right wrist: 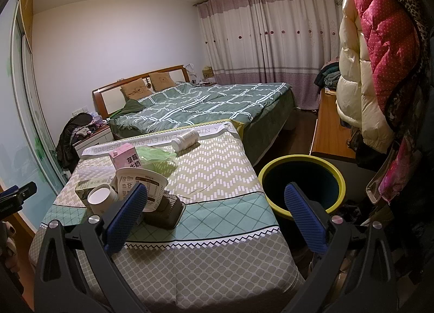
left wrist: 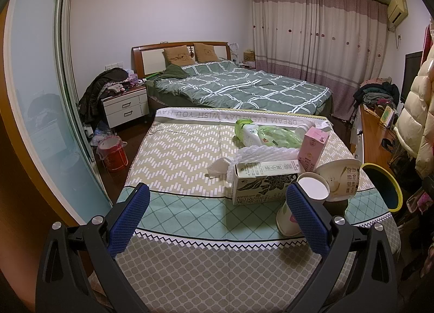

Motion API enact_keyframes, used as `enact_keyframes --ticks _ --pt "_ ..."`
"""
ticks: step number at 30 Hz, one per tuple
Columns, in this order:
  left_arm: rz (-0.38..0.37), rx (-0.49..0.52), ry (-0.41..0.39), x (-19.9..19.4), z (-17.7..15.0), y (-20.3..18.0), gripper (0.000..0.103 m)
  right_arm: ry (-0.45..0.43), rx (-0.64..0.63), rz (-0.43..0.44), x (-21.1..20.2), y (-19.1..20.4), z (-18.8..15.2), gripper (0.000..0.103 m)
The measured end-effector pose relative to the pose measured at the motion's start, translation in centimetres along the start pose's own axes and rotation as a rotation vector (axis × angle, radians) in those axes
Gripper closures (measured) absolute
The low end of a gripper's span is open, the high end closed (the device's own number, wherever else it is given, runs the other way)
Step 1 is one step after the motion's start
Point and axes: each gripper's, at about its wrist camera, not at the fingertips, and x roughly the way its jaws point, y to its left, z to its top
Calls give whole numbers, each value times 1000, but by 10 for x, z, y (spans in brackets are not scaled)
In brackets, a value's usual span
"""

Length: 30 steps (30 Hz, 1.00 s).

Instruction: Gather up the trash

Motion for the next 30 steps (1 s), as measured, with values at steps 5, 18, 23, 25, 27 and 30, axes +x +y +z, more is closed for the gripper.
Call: enact_keyframes --ticks 5,18,23,25,27,30 --pt "0 0 1 0 0 0 4 2 0 1 0 0 0 6" --pt "4 -4 6 9 -1 2 4 17 -14 27 14 11 1 6" --pt "12 -15 14 15 2 8 4 44 -46 68 30 31 -2 6" --pt "12 -17 19 18 2 10 4 59 -63 90 38 42 -3 6" --pt "12 -18 21 20 2 12 4 67 -75 111 46 53 -6 6" --pt "13 -15 26 23 3 12 4 86 -84 145 60 67 -9 6"
